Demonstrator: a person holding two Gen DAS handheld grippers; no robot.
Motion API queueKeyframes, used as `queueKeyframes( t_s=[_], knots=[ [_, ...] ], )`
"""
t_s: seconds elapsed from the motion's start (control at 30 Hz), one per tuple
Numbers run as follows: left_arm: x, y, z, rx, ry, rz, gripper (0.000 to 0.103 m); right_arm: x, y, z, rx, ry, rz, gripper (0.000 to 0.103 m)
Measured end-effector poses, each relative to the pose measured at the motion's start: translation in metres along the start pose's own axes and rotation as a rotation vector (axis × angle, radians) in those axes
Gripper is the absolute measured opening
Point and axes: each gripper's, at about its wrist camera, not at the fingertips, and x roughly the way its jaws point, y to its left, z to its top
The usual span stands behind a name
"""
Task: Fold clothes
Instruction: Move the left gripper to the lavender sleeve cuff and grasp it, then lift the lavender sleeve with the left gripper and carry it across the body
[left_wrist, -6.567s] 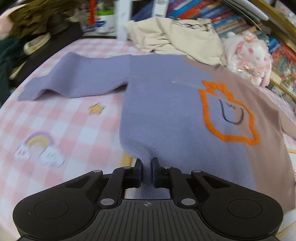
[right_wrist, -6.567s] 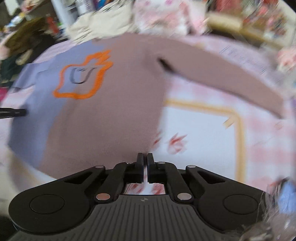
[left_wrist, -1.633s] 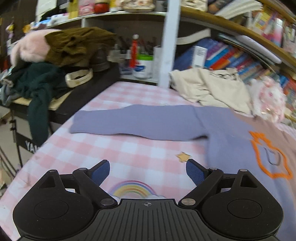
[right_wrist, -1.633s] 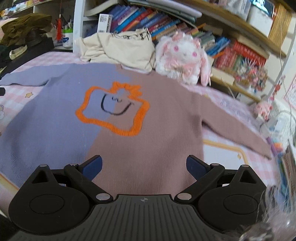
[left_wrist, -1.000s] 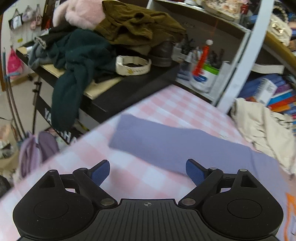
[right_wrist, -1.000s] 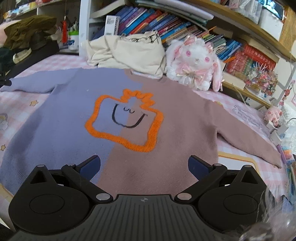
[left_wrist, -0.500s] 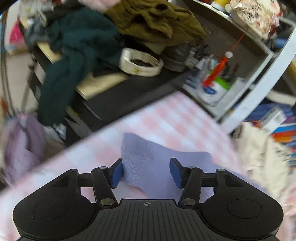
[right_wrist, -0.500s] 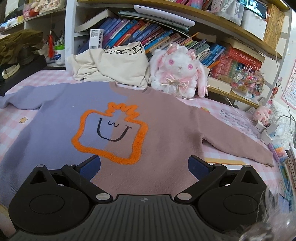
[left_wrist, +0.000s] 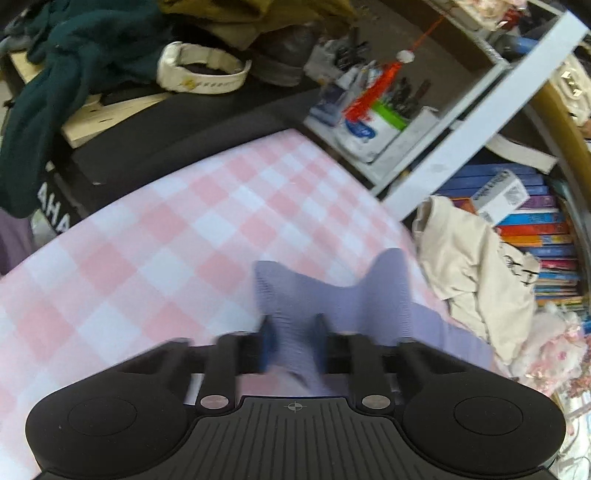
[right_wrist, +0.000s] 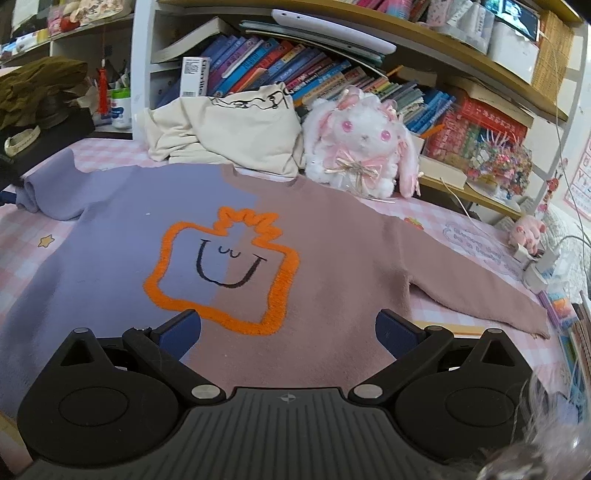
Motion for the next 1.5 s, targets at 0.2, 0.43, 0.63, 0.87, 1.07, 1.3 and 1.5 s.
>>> queueKeyframes(
  t_s=[0.2, 0.43, 0.63, 0.87, 1.07, 1.3, 1.5],
  knots=[
    [-0.018, 0.004, 0.007, -0.003, -0.065, 0.046, 0.008, -0.002, -0.005, -0.002, 0.02, -0.004, -0.012, 0.102],
    [-0.052, -0.037, 0.028, 0.031, -0.147, -0.131, 0.008, -0.002, -0.015, -0.01, 0.061, 0.027, -0.031, 0.102],
    [-0.063, -0.111, 0.031, 0.165, -0.166, -0.285, 0.008, -0.005, -0.029, -0.019, 0.099, 0.027, -0.045, 0.102],
    [-0.054, -0.198, 0.014, 0.248, -0.14, -0.401, 0.008, -0.011, -0.05, -0.03, 0.087, 0.033, -0.04, 0.102],
    [-0.044, -0.256, -0.016, 0.278, -0.107, -0.428, 0.008, -0.011, -0.078, -0.033, 0.06, 0.025, -0.008, 0.102],
    [-0.026, -0.299, -0.052, 0.303, -0.07, -0.394, 0.008, -0.004, -0.104, -0.037, 0.049, 0.032, 0.066, 0.102],
    [0.0, -0.317, -0.079, 0.3, -0.023, -0.338, 0.008, 0.002, -0.119, -0.039, 0.029, 0.038, 0.139, 0.102]
  ],
)
